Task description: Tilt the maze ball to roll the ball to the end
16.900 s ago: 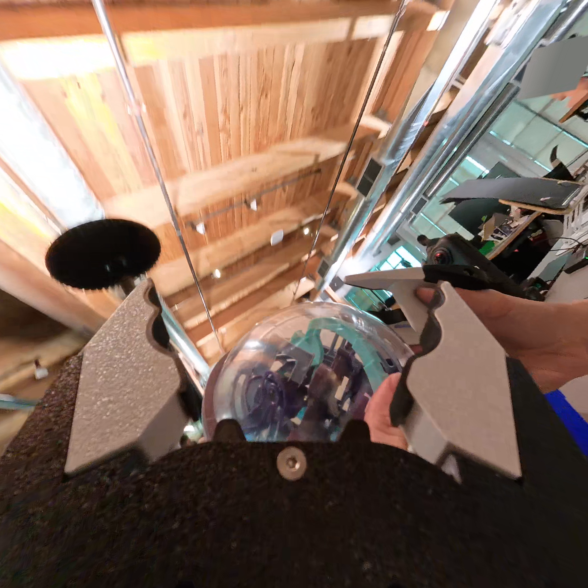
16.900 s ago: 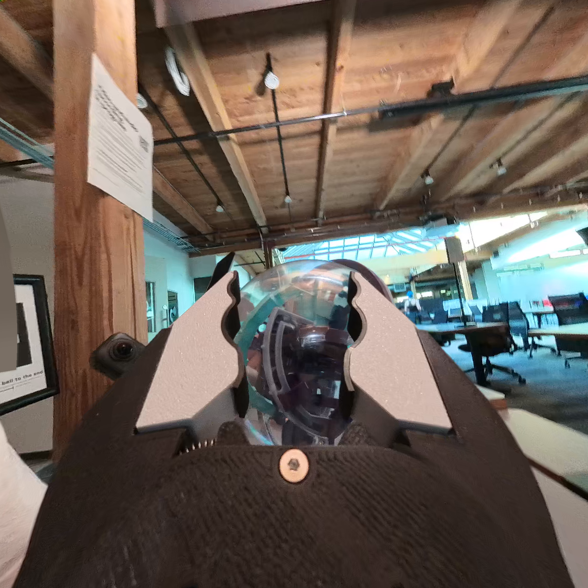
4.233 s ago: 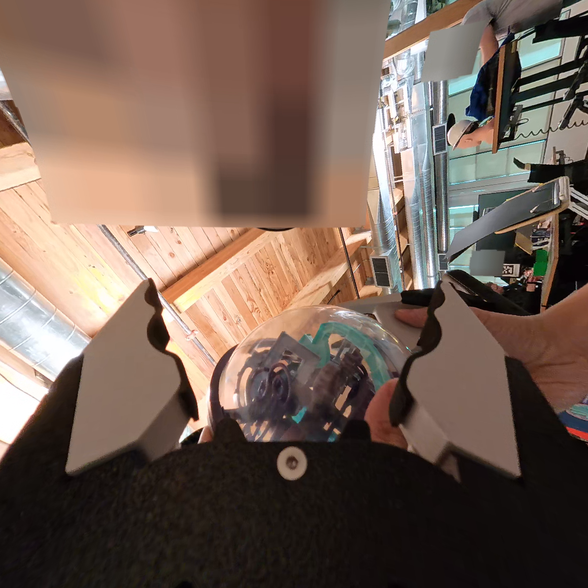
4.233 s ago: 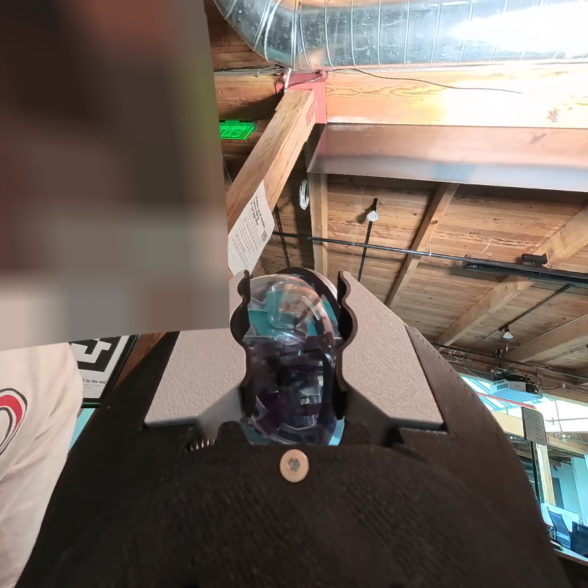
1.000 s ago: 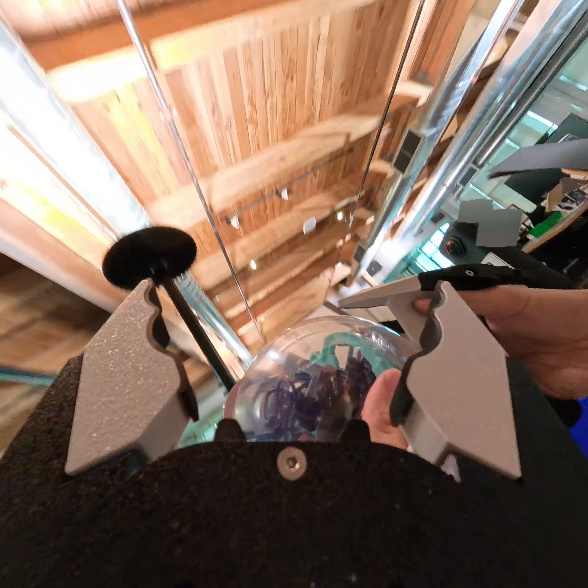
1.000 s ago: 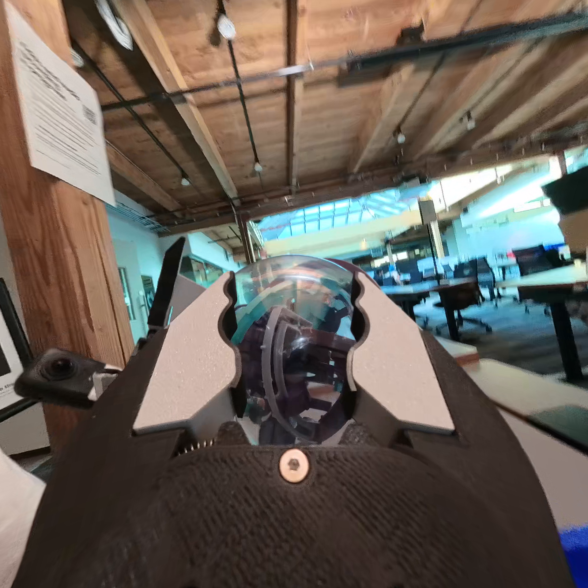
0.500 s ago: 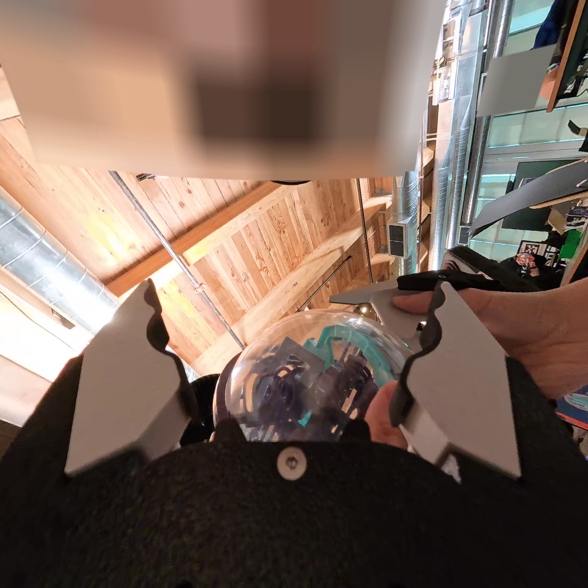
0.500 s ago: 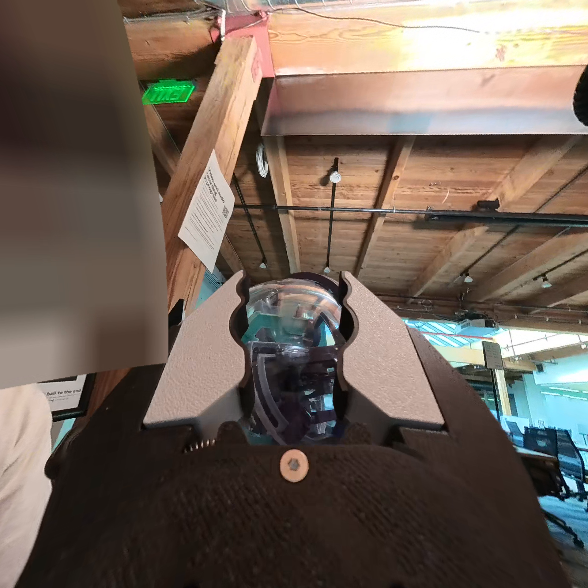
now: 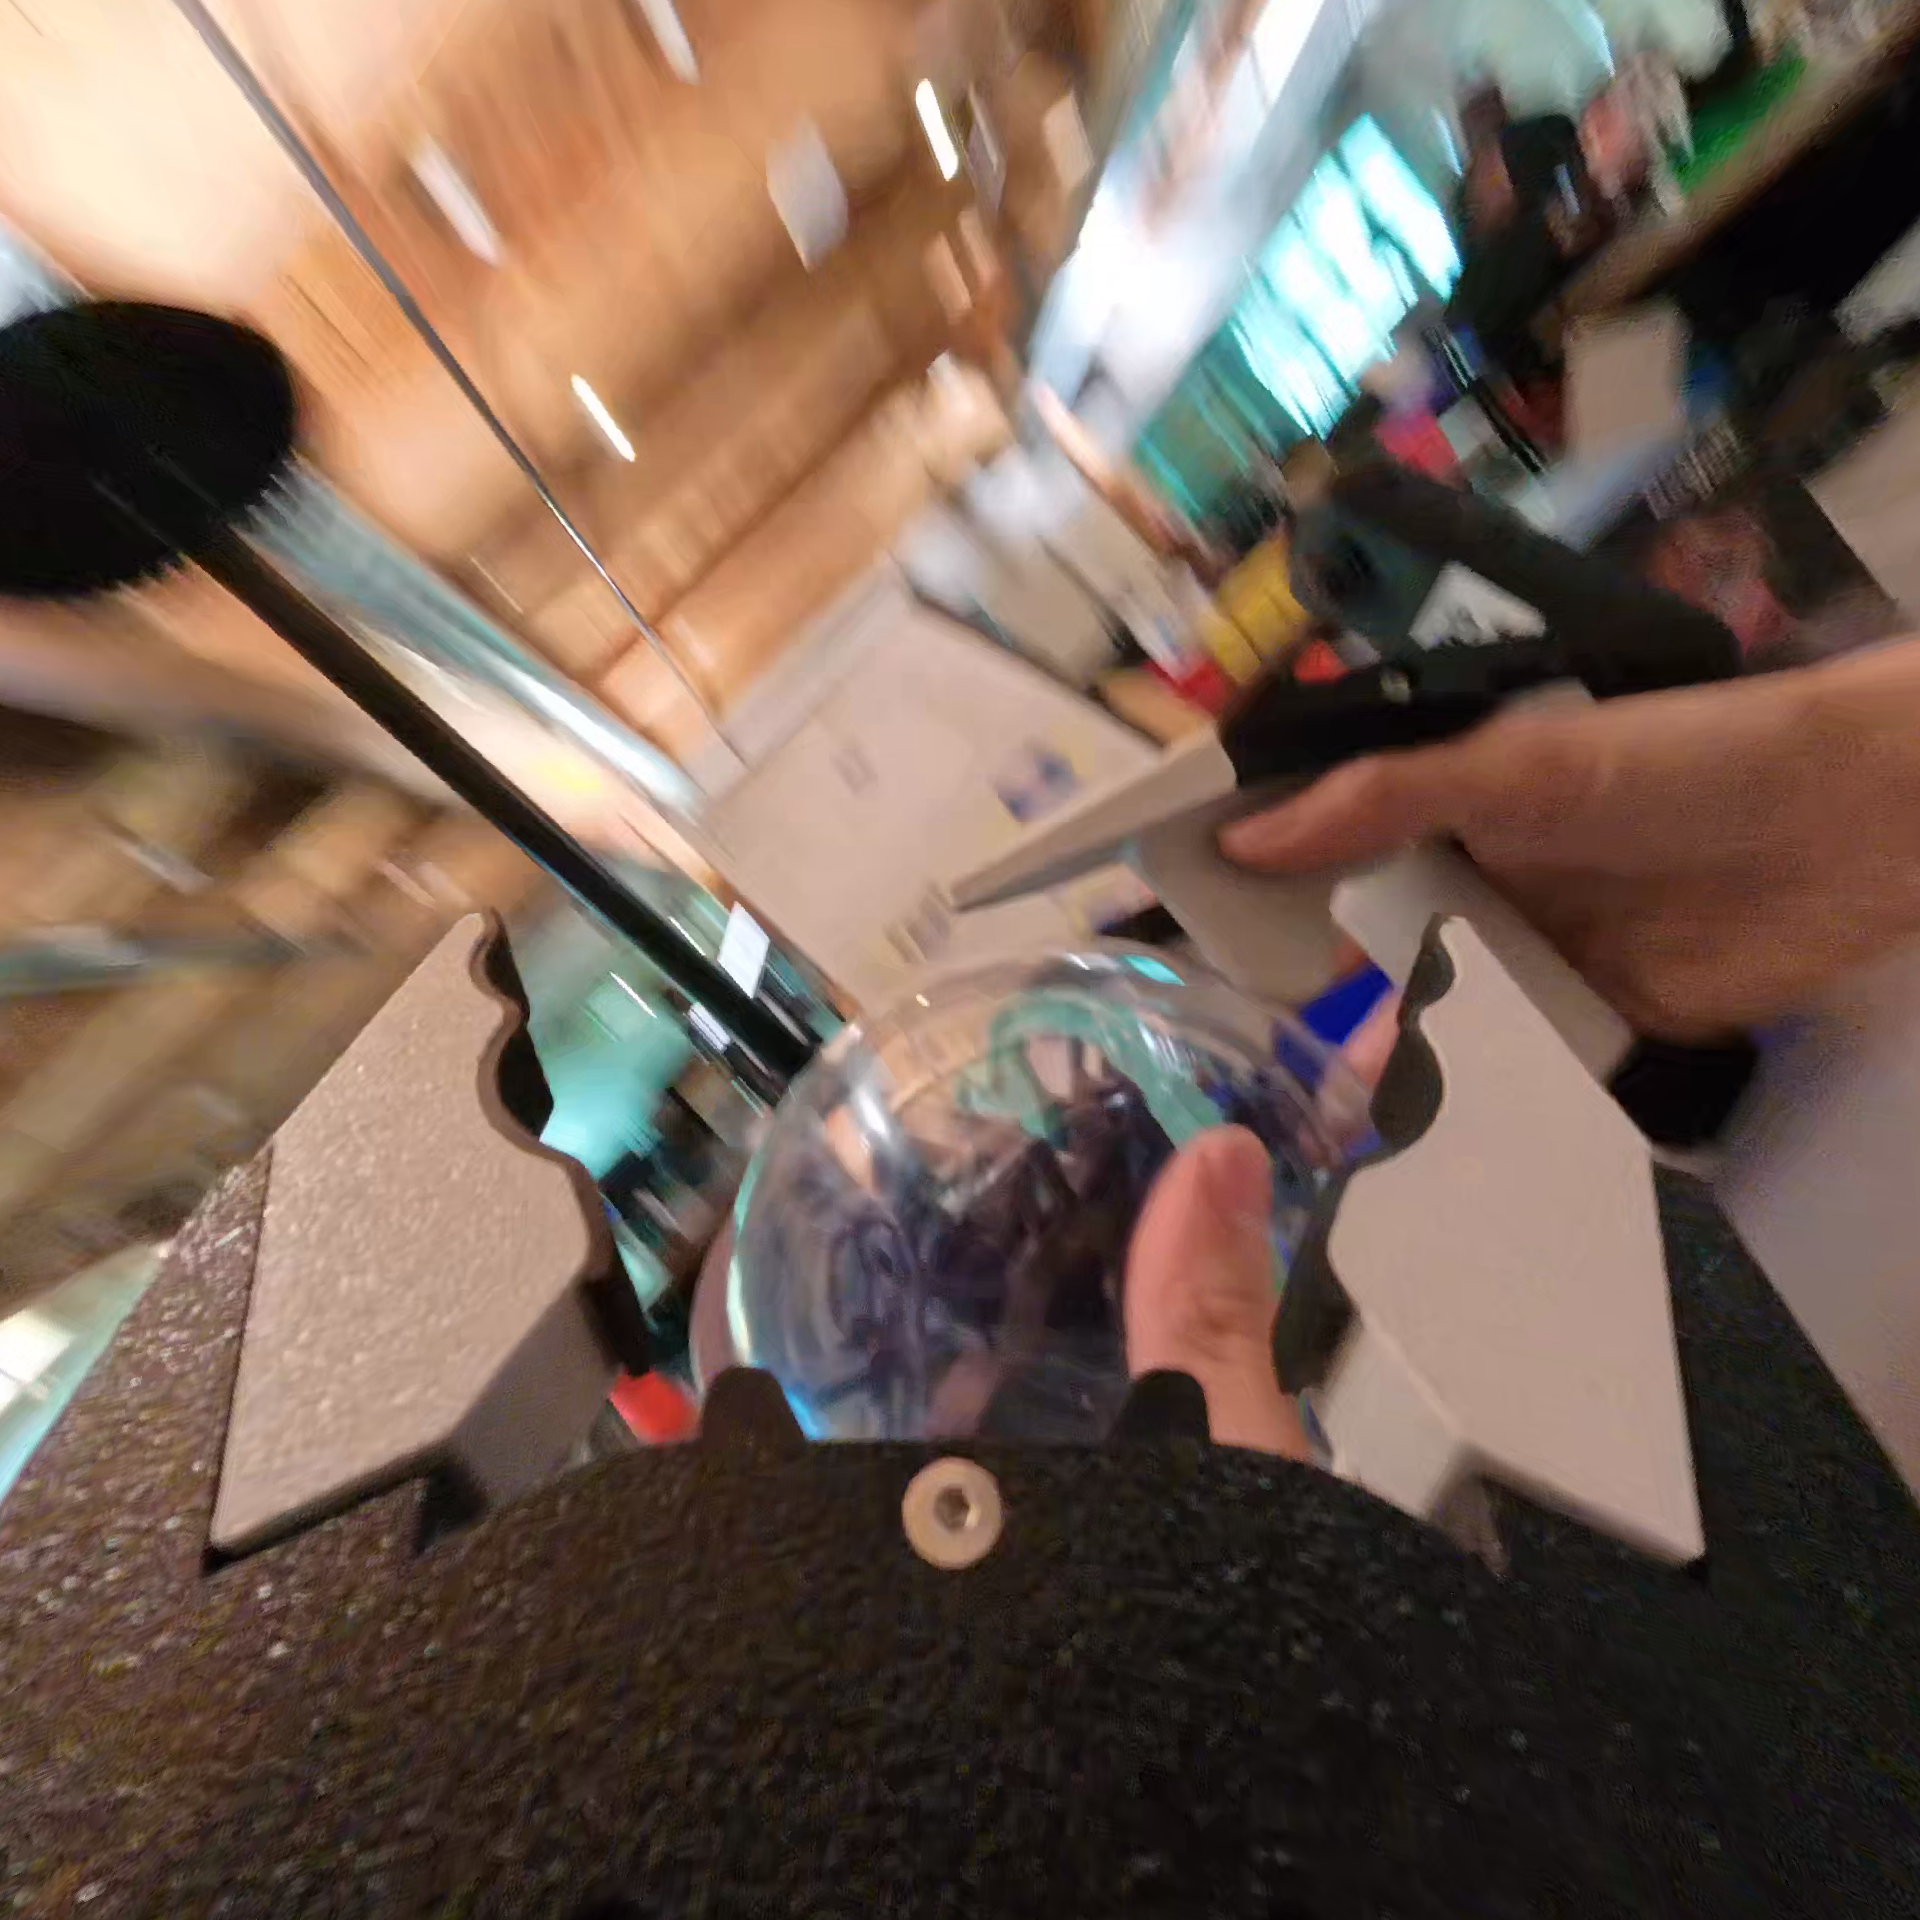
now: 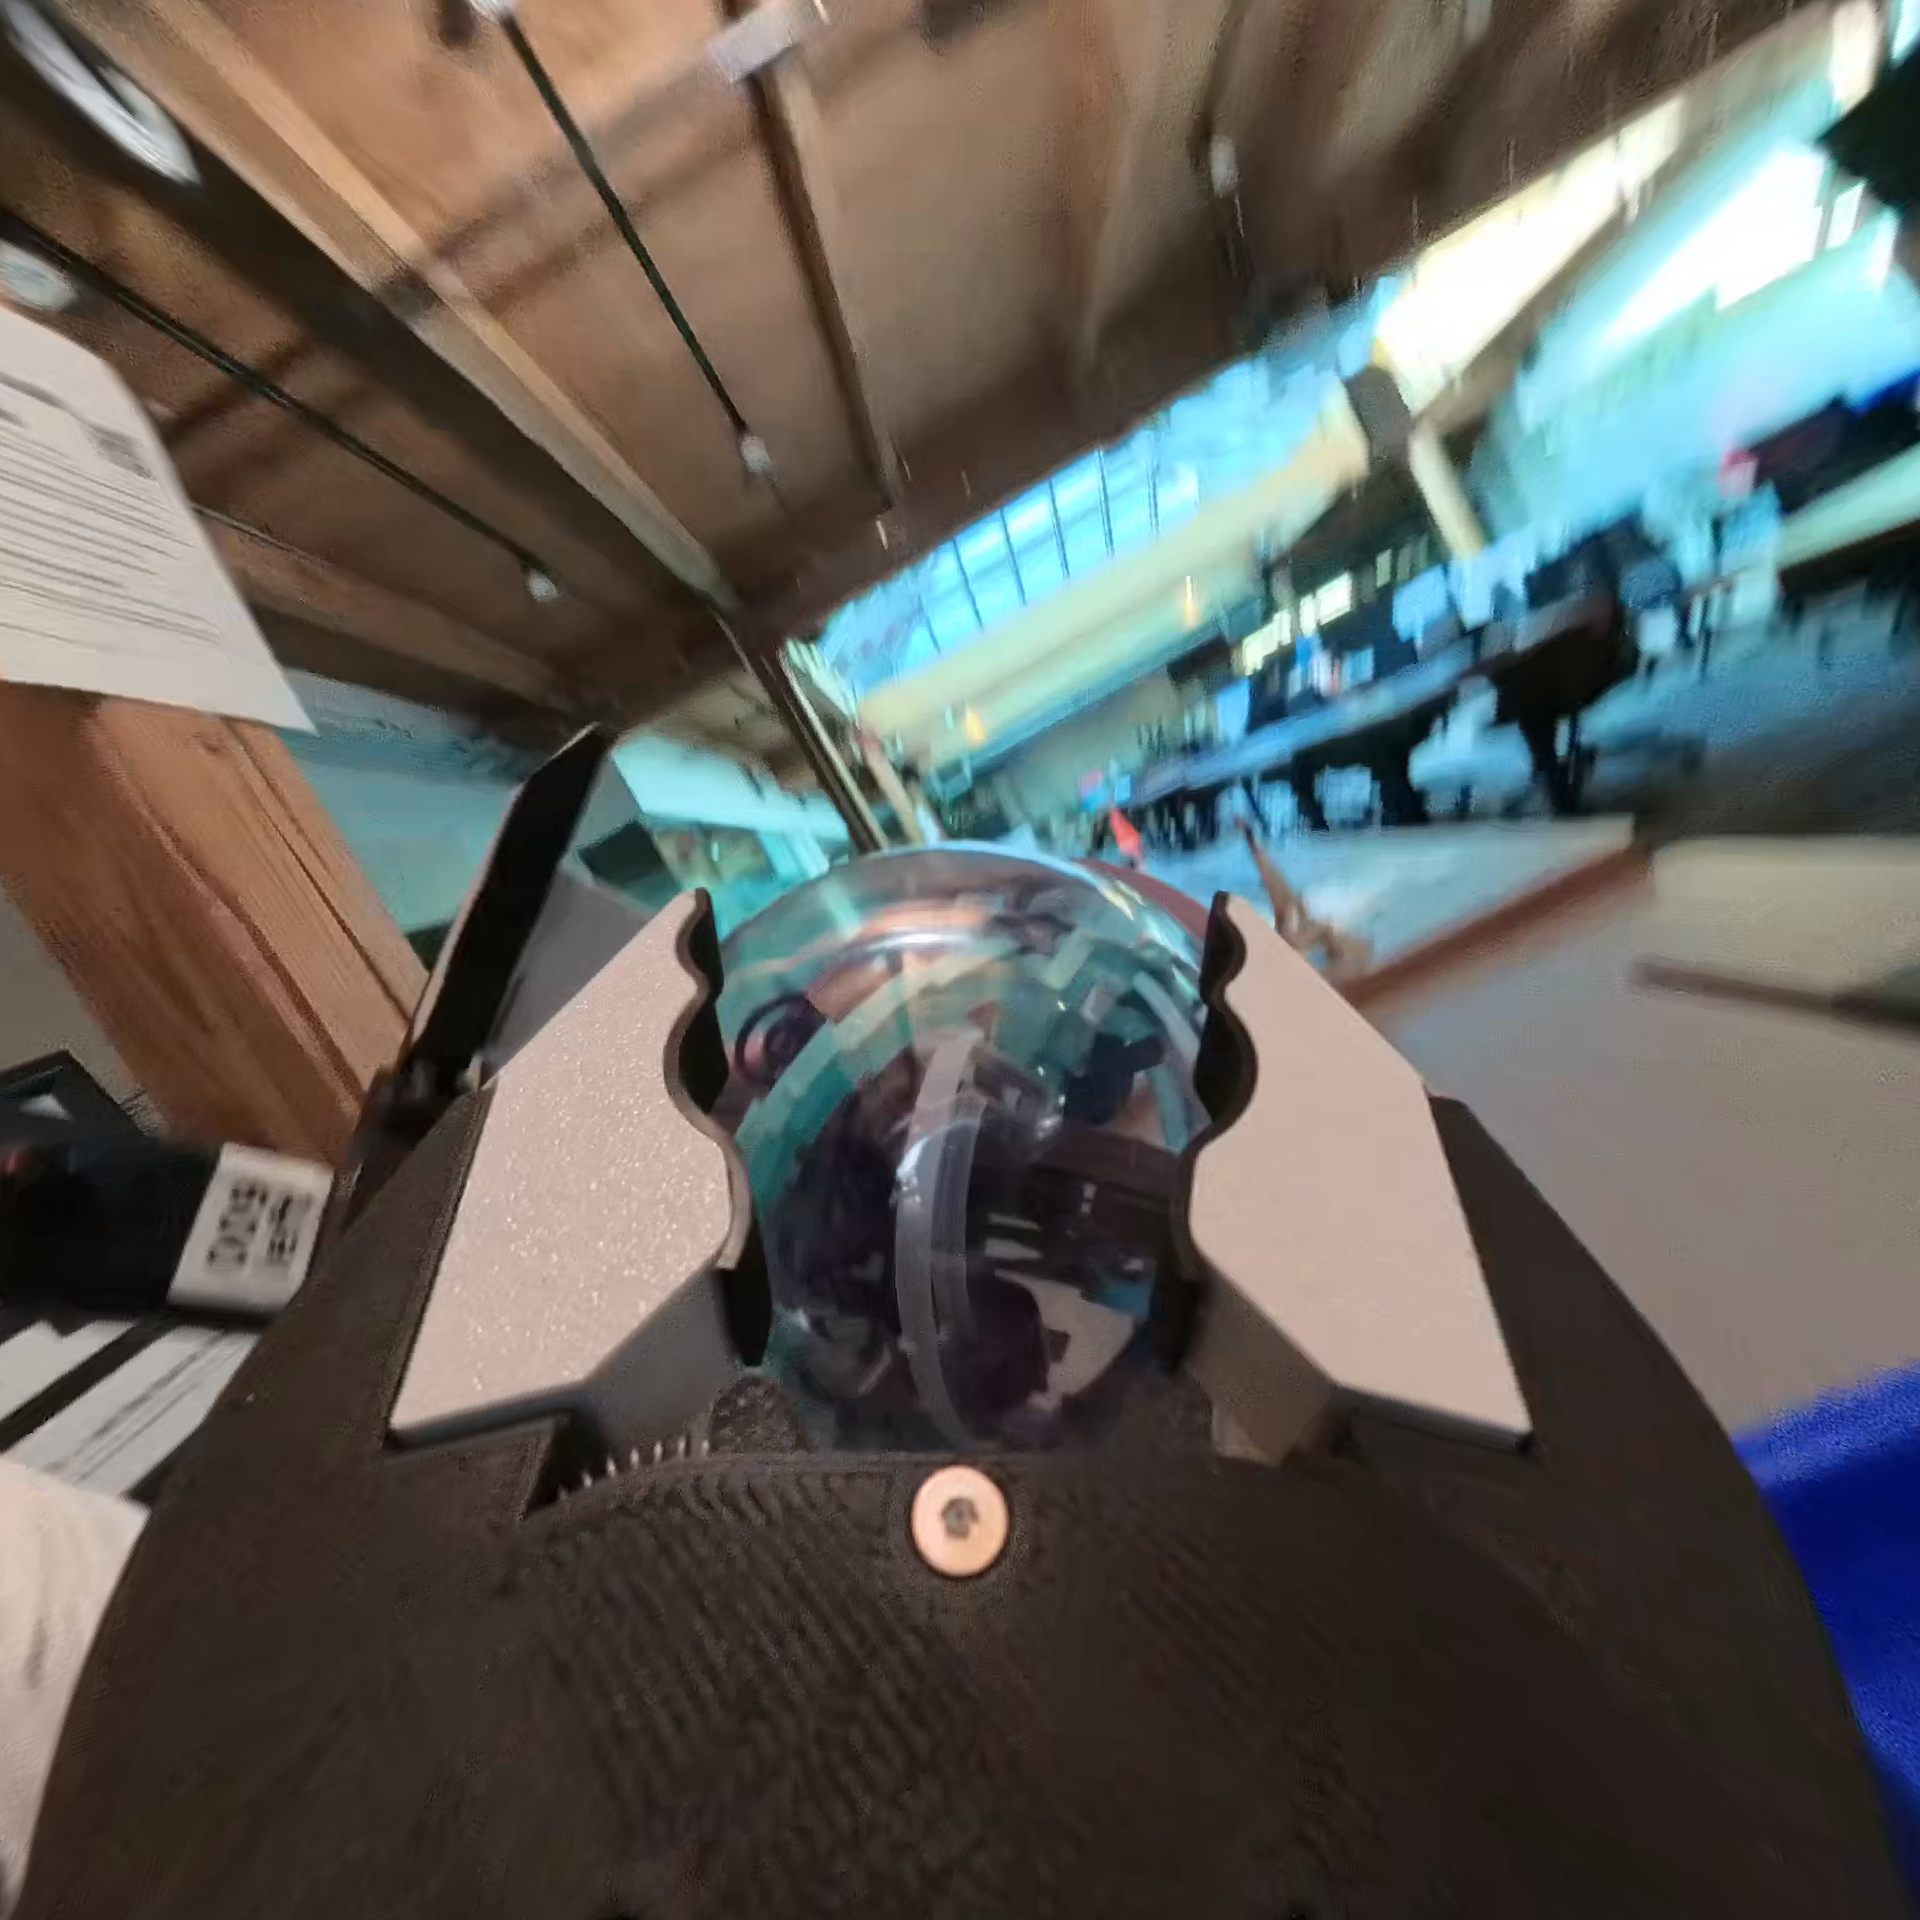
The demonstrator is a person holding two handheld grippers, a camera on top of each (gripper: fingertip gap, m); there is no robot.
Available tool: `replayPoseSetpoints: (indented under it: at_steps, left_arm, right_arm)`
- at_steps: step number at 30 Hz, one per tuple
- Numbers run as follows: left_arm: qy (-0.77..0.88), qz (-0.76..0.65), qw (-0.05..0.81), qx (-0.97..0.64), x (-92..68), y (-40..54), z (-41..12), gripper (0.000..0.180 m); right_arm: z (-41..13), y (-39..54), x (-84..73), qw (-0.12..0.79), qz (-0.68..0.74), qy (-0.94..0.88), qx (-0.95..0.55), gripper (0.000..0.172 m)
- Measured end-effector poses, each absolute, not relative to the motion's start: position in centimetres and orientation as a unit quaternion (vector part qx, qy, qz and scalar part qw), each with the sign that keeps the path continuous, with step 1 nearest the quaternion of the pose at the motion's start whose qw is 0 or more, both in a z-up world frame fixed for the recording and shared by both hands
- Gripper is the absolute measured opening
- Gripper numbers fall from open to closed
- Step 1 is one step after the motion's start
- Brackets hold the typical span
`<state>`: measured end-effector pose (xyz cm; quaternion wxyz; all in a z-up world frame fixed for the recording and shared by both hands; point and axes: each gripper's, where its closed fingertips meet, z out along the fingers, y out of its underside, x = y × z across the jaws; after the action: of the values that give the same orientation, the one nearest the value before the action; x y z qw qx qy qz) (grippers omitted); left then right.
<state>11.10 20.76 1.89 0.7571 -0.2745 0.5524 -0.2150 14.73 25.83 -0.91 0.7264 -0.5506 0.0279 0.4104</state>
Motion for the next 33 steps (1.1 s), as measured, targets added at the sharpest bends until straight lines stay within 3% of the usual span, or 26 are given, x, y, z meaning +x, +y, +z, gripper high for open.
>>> replayPoseSetpoints:
  at_steps: [2,6,11,16,19,29,33]
  left_arm:
    - [0.586,-0.242,0.690,-0.349,11.3,22.8,-0.1,0.157]
    - [0.503,-0.321,0.741,-0.308,9.1,23.1,3.2,0.157]
    - [0.531,-0.307,0.731,-0.300,10.2,23.0,2.0,0.157]
    - [0.482,-0.278,0.819,-0.142,8.3,19.4,5.0,0.157]
    - [0.431,-0.288,0.853,-0.066,6.2,17.3,6.7,0.156]
    - [0.387,-0.272,0.873,0.121,2.7,11.9,6.7,0.157]
    - [0.397,-0.255,0.870,0.141,3.0,11.1,6.1,0.157]
  right_arm:
    - [-2.2,26.6,14.2,0.692,0.438,0.047,-0.572,0.087]
    - [-0.8,25.8,13.0,0.710,0.399,-0.006,-0.581,0.080]
    - [-1.7,26.2,13.6,0.716,0.382,0.003,-0.584,0.086]
    - [2.0,24.2,14.1,0.787,0.360,-0.024,-0.501,0.087]
    - [4.2,22.1,14.3,0.816,0.366,-0.041,-0.445,0.077]
    - [8.5,15.6,13.4,0.885,0.341,-0.127,-0.291,0.058]
    - [9.1,13.8,13.0,0.899,0.320,-0.154,-0.255,0.059]
